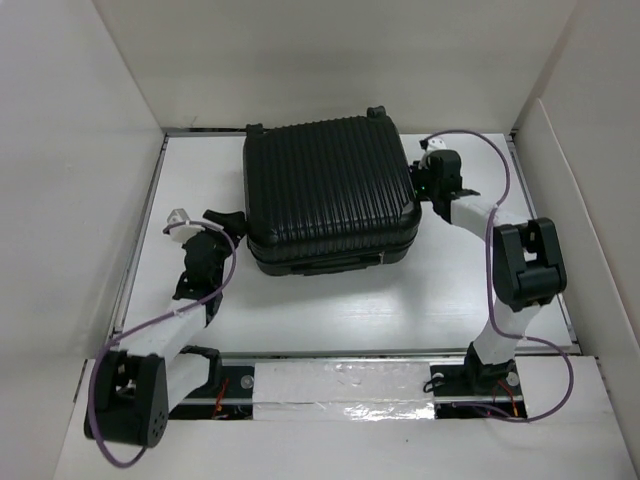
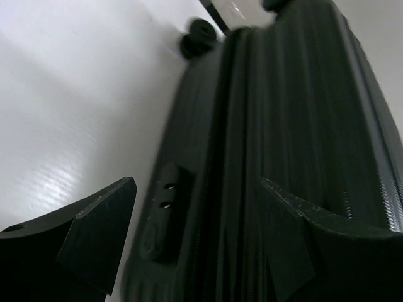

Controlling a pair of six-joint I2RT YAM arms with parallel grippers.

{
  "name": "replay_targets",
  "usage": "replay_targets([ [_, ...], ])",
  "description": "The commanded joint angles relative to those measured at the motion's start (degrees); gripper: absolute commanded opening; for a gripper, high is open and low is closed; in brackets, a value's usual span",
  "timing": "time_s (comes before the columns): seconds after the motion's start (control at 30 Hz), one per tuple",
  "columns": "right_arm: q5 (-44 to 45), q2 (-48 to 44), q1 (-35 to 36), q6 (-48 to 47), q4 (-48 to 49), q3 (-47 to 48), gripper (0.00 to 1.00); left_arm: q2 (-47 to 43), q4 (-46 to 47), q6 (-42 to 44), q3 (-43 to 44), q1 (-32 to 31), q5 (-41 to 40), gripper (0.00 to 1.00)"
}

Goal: Pack the luggage

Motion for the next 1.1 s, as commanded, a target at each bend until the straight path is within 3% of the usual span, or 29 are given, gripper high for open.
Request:
replay_targets([
  [0.0,-15.68,2.01,5.81,-1.32,0.82,12.79,0.06,-7.17,2.17,0.12,-3.00,-5.96,8.37,0.74],
  [0.17,-20.25,6.85,3.61,0.08,-3.24,22.13,0.22,-23.22,-3.09,-1.90,-7.74,-5.96,10.56,0.71],
  [0.27,-19.56,7.03,0.98,0.09,-5.17,24.77,0.43,-28.77,-8.53,-1.03,-8.19,-6.49,10.84,0.71],
  [0.3,-19.20,6.16,0.28,0.09,-6.13,24.95,0.56,-29.66,-10.04,-0.32,-8.02,-6.49,10.49,0.71],
  [0.4,-18.67,2.48,-4.28,0.00,-6.67,23.38,0.68,-32.48,-14.97,1.97,-7.05,-6.49,2.60,0.71],
  [0.47,-19.20,-0.95,-6.14,0.08,-5.62,20.84,0.71,-33.54,-15.32,1.27,-7.22,-6.49,0.56,0.71],
  [0.57,-21.65,-10.43,-8.08,-0.44,-2.29,12.41,0.68,-33.37,-16.02,0.13,-6.18,-6.49,-1.73,0.71],
  [0.6,-21.92,-13.68,-8.08,-0.35,0.86,5.69,0.49,-33.36,-16.20,0.12,-5.74,-6.49,-2.26,0.71],
  [0.67,-21.93,-24.54,-4.94,-0.70,6.13,-3.04,0.23,-33.89,-16.82,-0.58,-5.12,-5.88,-5.24,0.71],
  [0.7,-20.97,-28.18,-3.35,-1.58,9.12,-7.26,0.04,-34.15,-16.73,-0.75,-5.12,-5.35,-5.95,0.71],
  [0.73,-19.91,-31.52,-1.51,-1.85,10.19,-14.96,0.00,-34.50,-16.73,-1.02,-5.12,-4.57,-6.30,0.71],
  [0.87,-13.17,-46.12,8.16,-1.06,16.35,-32.49,0.00,-35.91,-17.52,-4.61,-7.22,-1.31,-7.88,0.62],
  [0.97,-2.99,-53.60,14.32,-0.18,15.49,-40.49,0.01,-36.09,-17.70,-5.76,-9.67,-0.26,-8.50,0.41],
  [1.0,-0.94,-54.66,15.29,0.26,14.52,-41.91,0.06,-35.74,-17.52,-5.94,-10.12,-0.25,-8.76,0.31],
  [1.07,3.10,-55.03,16.52,0.96,15.91,-45.07,0.18,-33.12,-15.69,-5.42,-10.74,-0.25,-8.24,0.28],
])
